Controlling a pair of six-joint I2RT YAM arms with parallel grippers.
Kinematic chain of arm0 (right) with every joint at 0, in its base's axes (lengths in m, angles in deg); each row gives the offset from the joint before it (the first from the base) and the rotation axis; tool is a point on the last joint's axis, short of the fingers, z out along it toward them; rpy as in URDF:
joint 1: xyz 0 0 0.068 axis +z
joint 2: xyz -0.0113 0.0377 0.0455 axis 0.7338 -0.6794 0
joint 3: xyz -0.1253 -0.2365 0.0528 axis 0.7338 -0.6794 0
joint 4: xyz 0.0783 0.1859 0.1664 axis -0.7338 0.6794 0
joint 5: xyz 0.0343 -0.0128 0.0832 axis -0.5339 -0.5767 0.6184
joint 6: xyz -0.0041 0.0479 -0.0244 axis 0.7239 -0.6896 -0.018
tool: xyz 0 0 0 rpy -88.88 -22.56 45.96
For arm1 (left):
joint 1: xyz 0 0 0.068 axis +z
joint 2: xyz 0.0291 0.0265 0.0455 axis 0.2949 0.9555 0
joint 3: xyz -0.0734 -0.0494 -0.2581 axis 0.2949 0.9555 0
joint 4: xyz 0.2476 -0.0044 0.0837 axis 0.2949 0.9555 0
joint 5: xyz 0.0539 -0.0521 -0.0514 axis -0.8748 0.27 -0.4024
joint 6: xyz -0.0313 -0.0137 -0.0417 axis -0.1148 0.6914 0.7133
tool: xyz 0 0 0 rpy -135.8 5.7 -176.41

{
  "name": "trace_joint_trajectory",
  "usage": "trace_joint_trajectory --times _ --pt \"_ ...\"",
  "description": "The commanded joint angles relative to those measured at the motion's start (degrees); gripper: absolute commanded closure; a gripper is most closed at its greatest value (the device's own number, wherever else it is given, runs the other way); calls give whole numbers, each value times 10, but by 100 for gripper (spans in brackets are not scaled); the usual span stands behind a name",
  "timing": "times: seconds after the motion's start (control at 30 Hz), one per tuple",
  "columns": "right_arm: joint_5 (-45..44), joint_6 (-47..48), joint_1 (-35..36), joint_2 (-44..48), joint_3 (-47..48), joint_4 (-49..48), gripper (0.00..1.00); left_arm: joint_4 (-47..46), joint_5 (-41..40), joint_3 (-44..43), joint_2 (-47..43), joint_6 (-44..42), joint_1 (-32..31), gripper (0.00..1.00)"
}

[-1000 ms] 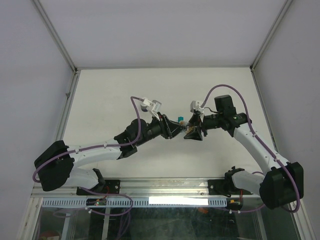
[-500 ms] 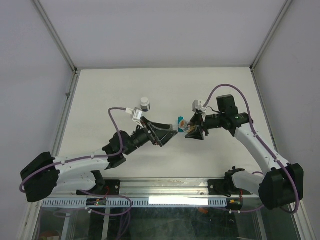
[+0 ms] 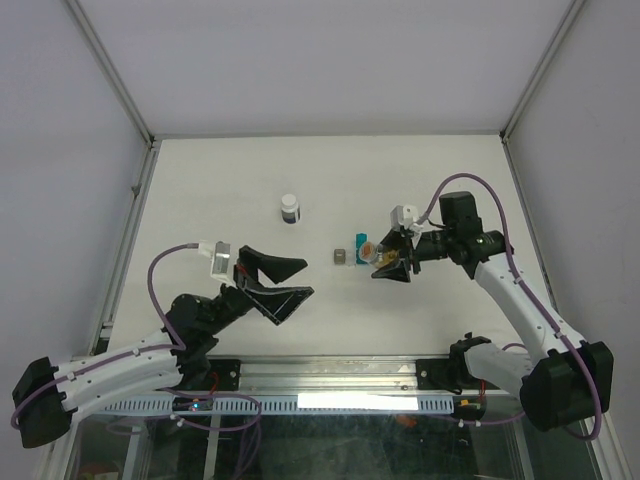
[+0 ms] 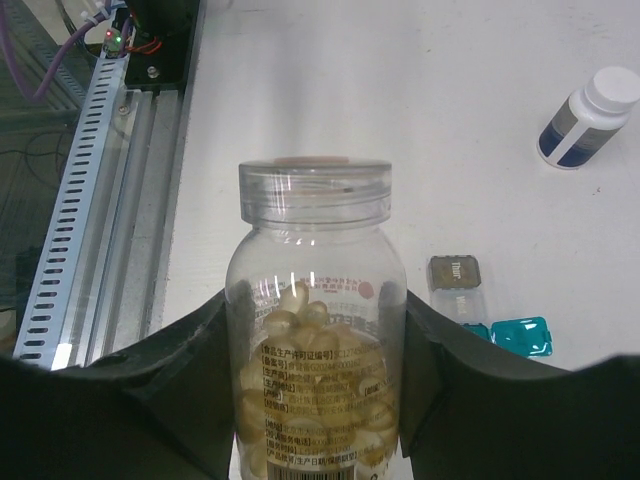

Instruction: Sort the pills into containers

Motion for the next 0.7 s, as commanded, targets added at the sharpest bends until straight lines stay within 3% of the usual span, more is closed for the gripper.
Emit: trace_joint_trajectory --times 0.0,0.33,0.57,0.67 --pt "40 36 -2 13 -12 -16 100 27 82 -63 52 -91 -3 7" --pt "17 128 8 17 -7 40 100 -34 225 -115 224 -408 -3 9" --pt "-1 173 27 4 3 74 100 -18 247 -153 286 -447 12 6" --pt "-4 176 32 2 0 72 100 1 260 -192 339 -439 29 13"
